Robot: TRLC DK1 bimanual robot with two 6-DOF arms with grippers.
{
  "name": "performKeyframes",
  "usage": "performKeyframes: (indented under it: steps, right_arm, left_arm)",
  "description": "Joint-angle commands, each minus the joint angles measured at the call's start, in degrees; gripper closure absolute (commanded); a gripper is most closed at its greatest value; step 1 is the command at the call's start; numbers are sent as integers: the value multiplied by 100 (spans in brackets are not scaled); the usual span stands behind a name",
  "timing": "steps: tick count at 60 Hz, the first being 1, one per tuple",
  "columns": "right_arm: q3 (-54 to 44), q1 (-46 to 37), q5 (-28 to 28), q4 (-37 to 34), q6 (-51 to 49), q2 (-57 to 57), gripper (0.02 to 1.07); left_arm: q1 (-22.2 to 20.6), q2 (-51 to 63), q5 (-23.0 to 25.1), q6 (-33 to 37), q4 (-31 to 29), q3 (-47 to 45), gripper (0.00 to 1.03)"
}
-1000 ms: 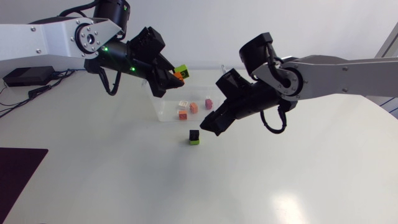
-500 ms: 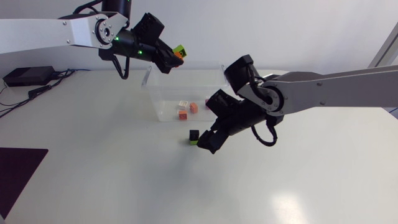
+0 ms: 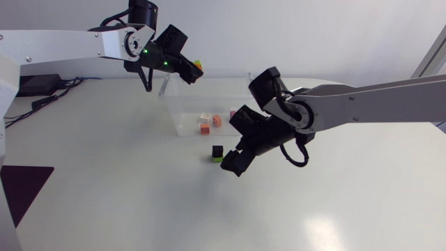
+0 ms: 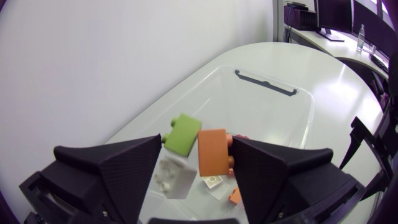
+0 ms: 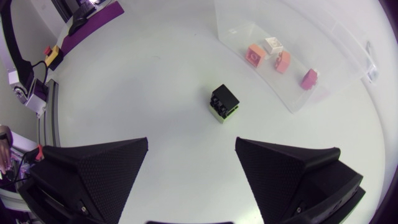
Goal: Place the duplo bricks in the container
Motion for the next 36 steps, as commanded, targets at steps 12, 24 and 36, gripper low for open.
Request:
performKeyframes:
  steps: [12, 24, 36]
  right_arm:
    - [757, 33, 22, -364, -1065, 828, 6]
    - [1548, 42, 31, -707, -1505, 1417, 6]
    - [2207, 51, 154, -1375, -2489, 1944, 6]
  left_arm:
    - [160, -1598, -35, -189, 556, -1554, 4]
    - [494, -2635, -35, -171, 749, -2652, 4]
    - [793, -3391, 27, 101, 907, -3637, 4]
